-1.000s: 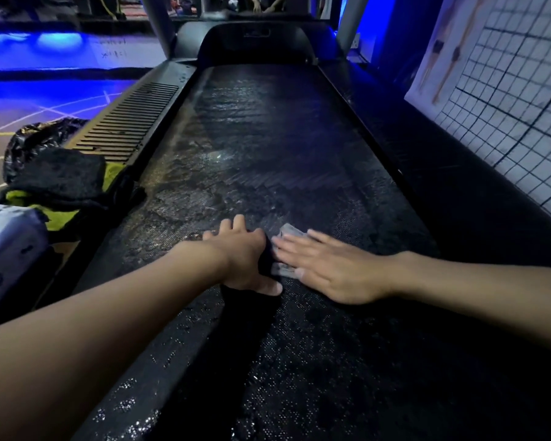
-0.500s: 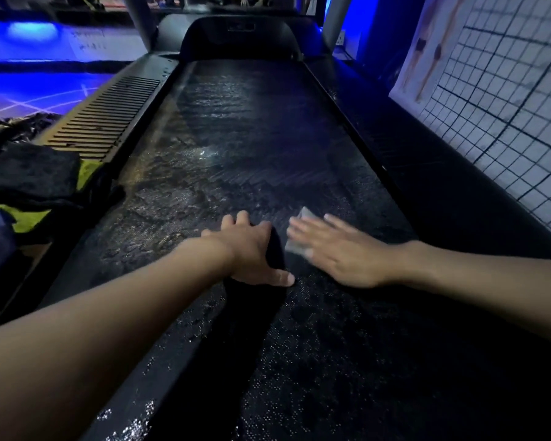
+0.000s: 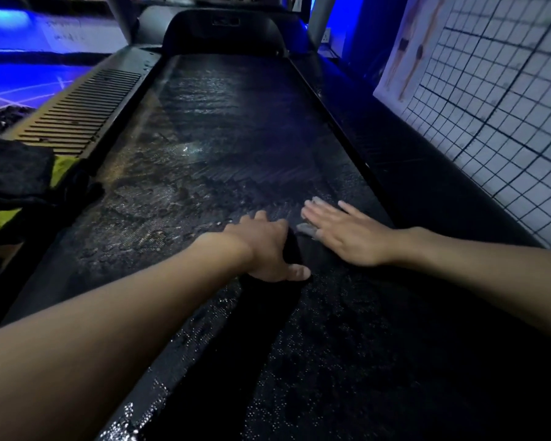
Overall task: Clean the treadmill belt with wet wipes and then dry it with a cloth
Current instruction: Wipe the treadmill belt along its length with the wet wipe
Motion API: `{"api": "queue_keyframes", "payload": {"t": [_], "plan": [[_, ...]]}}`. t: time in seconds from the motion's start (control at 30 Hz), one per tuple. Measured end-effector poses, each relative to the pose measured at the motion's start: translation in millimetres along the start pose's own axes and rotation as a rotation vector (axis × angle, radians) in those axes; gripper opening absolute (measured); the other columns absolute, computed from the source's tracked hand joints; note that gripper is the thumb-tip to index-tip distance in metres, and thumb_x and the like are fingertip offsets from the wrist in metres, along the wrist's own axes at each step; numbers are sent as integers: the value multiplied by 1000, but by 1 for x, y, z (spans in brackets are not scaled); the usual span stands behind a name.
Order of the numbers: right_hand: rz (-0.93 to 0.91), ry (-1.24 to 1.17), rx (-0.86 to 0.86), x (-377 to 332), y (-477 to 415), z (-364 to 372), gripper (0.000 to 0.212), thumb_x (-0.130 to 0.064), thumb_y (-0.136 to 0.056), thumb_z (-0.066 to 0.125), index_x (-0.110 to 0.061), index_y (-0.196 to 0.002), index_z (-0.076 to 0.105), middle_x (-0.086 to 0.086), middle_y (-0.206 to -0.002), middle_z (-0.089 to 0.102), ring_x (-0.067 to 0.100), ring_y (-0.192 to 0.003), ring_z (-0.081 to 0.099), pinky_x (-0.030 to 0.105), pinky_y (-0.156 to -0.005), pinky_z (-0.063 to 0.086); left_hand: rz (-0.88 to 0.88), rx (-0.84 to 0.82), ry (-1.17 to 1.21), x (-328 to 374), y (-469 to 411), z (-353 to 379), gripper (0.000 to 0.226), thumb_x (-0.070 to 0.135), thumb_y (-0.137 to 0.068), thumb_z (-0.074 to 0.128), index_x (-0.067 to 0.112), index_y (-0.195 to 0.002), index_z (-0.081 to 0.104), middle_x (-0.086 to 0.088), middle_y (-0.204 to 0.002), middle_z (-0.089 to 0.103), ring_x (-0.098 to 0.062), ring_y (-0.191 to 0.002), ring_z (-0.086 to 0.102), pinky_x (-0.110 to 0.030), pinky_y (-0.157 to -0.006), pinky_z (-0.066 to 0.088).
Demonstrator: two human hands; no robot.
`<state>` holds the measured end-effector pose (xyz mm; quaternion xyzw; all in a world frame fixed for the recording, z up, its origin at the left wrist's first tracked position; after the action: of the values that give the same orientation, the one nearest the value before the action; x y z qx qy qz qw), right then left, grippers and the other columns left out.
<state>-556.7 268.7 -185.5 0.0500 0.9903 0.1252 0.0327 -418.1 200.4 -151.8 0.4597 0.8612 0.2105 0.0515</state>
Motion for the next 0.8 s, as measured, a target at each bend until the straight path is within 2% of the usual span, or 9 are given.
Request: {"api": "queue_keyframes", "payload": {"t": [0.13,0.3,0.4,0.5,0.57,0.63,0.7,0.8], "plan": [[-131,6,-40,-7,38,15,65,-51,-97,1,-26,-156,-11,-14,-159,-24,-1,-144,-29,30,-120,-16,-7,21,-115,11,-4,7,86,74,-75,60,27,-142,32,-14,-140,31,-39,-133,32,-54,-106,33],[137,-33,-11,25,19,6,58,-41,-106,10,-22,-157,-10,-5,-164,-18,6,-147,-24,33,-122,-12,123,47,-75,18,-13,4,88,66,-74,68,13,-138,37,-8,-142,35,-31,-135,35,-48,-110,35],[38,-18,-33,11,51,20,65,-50,-99,2,-23,-157,-12,-11,-160,-23,3,-146,-26,32,-122,-13,150,-1,-45,23,-16,7,90,58,-77,69,23,-147,25,-11,-144,35,-35,-136,33,-51,-110,35],[143,-33,-62,28,43,14,63,-48,-101,3,-22,-156,-12,-8,-162,-22,5,-146,-26,33,-122,-12,151,-42,-54,27,-18,5,87,60,-79,65,30,-149,23,-13,-146,30,-38,-139,28,-53,-110,34],[285,-104,-15,36,26,7,60,-43,-106,7,-17,-157,-9,0,-165,-17,11,-148,-22,35,-122,-10,132,-74,-31,31,-17,7,91,69,-78,61,30,-150,22,-16,-153,22,-40,-145,17,-55,-114,28],[312,-120,5,31,33,11,60,-40,-107,10,-14,-158,-8,3,-165,-16,14,-149,-20,35,-122,-9,106,-100,-21,32,-14,13,101,76,-76,56,31,-154,11,-17,-161,1,-38,-149,-2,-56,-118,14],[301,-98,-13,29,52,20,61,-42,-107,11,-15,-157,-10,1,-164,-18,12,-149,-22,34,-122,-10,97,-85,-41,31,-12,21,107,77,-76,55,31,-155,0,-17,-161,-13,-36,-148,-12,-57,-119,4],[429,-133,-16,36,47,17,63,-45,-106,8,-13,-157,-9,7,-164,-17,17,-150,-20,36,-122,-7,103,-50,-43,30,-13,24,108,75,-77,56,30,-155,-3,-19,-161,-14,-37,-148,-14,-59,-118,3]]}}
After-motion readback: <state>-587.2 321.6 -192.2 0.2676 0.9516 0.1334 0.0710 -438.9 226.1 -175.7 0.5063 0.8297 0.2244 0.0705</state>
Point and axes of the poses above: each hand's wrist, its own y-axis away from the middle knuckle, its own z-axis out of the palm, x = y × z, the point moved 6 cm from there along -y, towards the middle knuckle
